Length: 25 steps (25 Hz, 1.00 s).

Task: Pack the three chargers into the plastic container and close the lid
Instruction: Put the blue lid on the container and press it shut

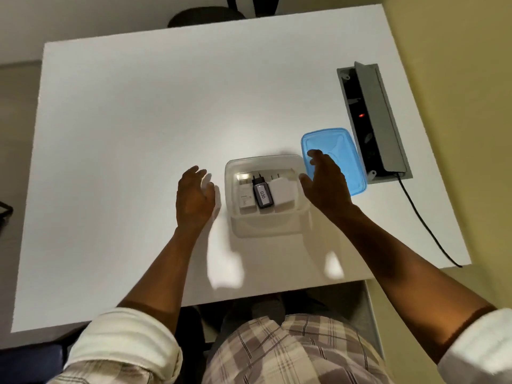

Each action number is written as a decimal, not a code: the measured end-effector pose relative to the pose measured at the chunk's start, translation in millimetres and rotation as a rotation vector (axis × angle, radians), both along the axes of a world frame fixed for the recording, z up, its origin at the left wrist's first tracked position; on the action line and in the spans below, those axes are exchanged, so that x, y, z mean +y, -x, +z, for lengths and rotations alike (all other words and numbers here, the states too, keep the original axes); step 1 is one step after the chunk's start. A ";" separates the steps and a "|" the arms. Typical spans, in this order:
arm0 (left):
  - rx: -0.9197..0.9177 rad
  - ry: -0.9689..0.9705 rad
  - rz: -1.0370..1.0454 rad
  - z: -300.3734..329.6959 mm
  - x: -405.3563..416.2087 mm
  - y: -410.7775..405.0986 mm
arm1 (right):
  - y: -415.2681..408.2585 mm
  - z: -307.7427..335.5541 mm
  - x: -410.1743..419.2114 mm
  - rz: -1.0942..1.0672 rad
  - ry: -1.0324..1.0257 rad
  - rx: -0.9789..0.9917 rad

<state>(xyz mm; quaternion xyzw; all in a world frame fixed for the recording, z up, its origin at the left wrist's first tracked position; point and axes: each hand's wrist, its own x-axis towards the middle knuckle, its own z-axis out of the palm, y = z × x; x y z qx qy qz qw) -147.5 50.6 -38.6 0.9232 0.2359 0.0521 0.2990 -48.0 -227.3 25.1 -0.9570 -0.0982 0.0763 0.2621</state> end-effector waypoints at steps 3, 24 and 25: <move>-0.156 0.051 -0.073 28.8 -29.3 -51.0 | -15.8 -1.2 -37.7 -0.087 -0.008 0.013; 0.520 0.035 -0.472 -3.8 -196.4 -246.6 | -45.3 -69.9 -165.7 -0.870 -0.742 0.894; 0.529 0.030 -0.475 -5.2 -198.7 -248.8 | -47.5 -70.5 -165.6 -0.876 -0.762 0.901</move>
